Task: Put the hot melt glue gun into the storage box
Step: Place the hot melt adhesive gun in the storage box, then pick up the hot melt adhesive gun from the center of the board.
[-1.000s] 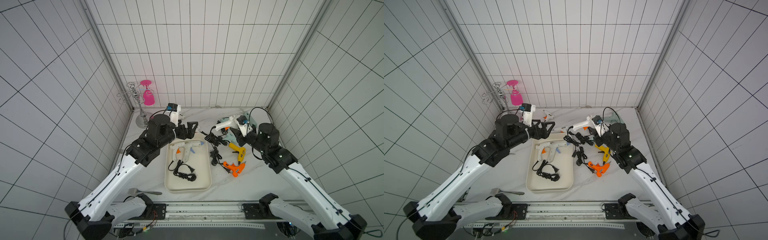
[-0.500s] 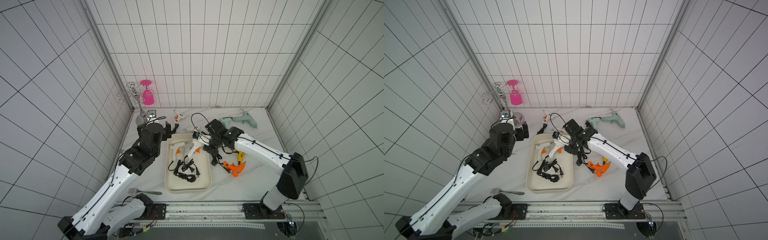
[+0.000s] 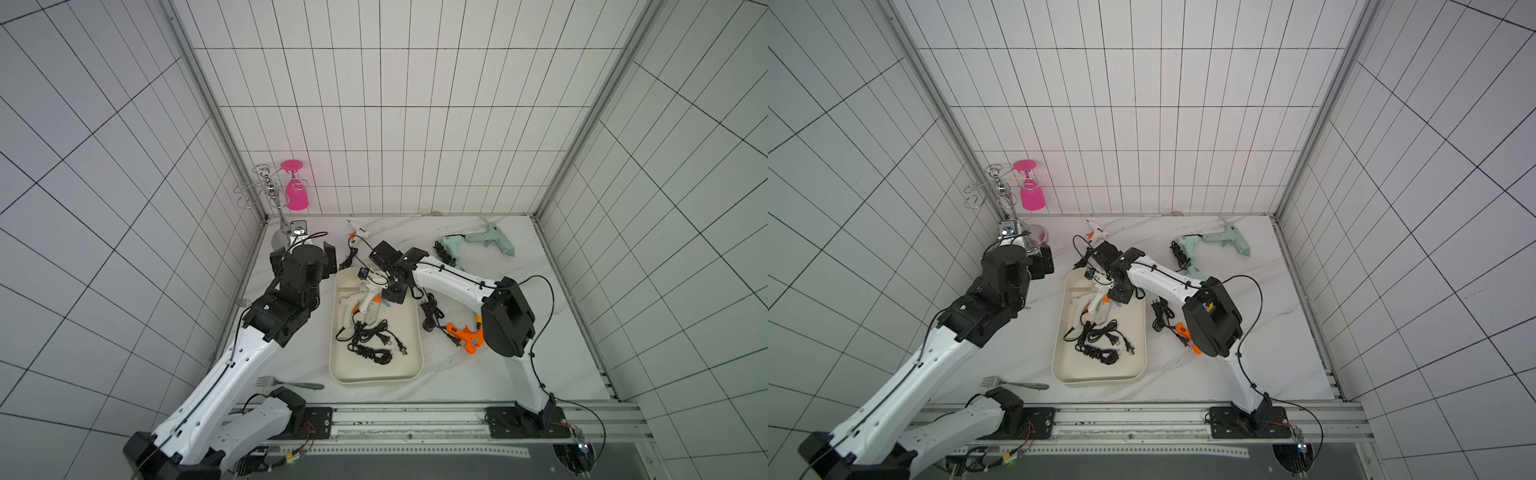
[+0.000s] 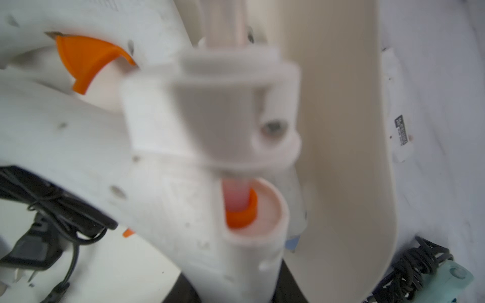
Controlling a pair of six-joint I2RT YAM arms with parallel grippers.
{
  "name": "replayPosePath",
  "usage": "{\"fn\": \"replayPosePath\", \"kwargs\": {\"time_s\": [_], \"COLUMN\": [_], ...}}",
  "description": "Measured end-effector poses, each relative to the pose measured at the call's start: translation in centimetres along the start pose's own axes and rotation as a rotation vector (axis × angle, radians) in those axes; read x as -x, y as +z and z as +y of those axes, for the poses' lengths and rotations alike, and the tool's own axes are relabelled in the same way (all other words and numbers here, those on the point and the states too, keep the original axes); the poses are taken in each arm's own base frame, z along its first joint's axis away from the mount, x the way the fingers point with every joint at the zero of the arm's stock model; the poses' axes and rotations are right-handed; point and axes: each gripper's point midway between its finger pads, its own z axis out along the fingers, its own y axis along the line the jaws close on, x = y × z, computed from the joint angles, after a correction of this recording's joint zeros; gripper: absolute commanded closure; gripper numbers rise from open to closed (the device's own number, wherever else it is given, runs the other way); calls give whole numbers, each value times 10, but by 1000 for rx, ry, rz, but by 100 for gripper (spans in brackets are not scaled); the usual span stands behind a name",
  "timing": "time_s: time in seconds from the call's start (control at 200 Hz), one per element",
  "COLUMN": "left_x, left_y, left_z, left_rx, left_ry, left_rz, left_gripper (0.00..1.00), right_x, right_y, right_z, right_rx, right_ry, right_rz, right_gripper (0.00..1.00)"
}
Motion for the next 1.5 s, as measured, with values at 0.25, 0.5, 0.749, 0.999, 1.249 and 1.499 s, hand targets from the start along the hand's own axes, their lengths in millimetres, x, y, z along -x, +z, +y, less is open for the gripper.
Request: {"fn": "replayPosePath", "kwargs": {"time_s": [0.25,0.5,0.749,0.999,1.249,1.499], "left_x": [-7,10,21,-62,-115,-153], "left_y": [24,59,114,193,257,291], "left_z": [-22,-22,-28,-84,-128,-139], "left_rx": [-32,-37,-96,-229,-334,-332], "left_ry": [38,-38,-59,144,282,326], "left_rz": [35,49,66,266,453,566], "left_gripper": [1,1,1,3,11,15], "right_x": [9,10,-5,-75,-114,-136], "right_y": [19,-9,-133,-161,-151,-140], "right_z": [23,25,-18,-34,-19,-12], "right_rx": [-53,-52,-54,-8,20,28], "right_ry": [-65,51,303,534,623,672], "right_rz": [63,11,-291,-341,-291,-233], "right_gripper": [35,1,1,1,1,0]}}
